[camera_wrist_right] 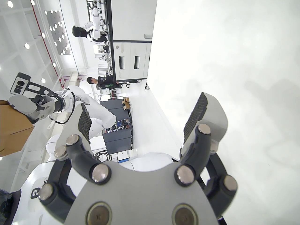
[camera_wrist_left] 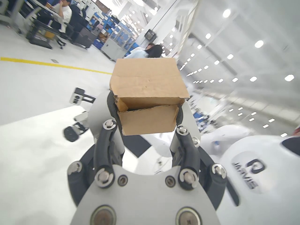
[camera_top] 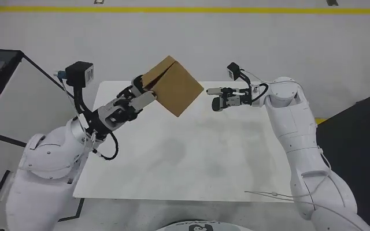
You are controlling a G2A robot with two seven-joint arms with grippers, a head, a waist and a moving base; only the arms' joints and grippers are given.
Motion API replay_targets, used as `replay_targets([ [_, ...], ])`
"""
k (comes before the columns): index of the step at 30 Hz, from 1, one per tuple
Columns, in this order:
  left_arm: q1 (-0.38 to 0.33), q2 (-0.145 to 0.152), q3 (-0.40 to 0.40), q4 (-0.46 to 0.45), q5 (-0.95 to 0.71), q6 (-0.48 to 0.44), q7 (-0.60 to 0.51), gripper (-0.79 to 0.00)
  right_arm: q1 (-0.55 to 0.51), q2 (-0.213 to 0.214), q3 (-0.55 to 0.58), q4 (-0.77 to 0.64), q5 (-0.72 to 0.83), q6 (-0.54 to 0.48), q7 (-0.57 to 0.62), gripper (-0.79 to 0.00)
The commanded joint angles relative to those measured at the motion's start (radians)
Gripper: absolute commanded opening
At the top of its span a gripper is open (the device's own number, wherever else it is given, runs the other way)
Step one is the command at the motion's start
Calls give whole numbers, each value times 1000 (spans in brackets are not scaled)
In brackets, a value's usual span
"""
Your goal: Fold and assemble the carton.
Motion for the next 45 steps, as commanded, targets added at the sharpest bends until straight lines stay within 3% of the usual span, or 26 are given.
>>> replay_targets([
  [1,-3,0,-3,-3,155,-45,19,-785,0,0,0,0,0,0,0,0],
  [3,1,-4,13,-5,181,-86,63,-785,0,0,0,0,0,0,0,0],
  [10,1,-4,13,-5,181,-86,63,-785,0,0,0,0,0,0,0,0],
  [14,-42,-1,-19,-36,534,-237,87,-785,0,0,0,0,0,0,0,0],
  [21,-75,-15,9,-6,1044,-367,420,-785,0,0,0,0,0,0,0,0],
  [24,-73,-21,23,11,1148,-355,540,-785,0,0,0,0,0,0,0,0],
  [32,-75,-20,22,5,1162,-360,533,-785,0,0,0,0,0,0,0,0],
  [35,-106,-12,6,-60,1424,-423,557,-785,0,0,0,0,0,0,0,0],
  [41,-111,4,12,-57,1955,-312,878,-785,0,0,0,0,0,0,0,0],
  [45,-80,13,31,7,2159,-131,1117,-785,0,0,0,0,0,0,0,0],
])
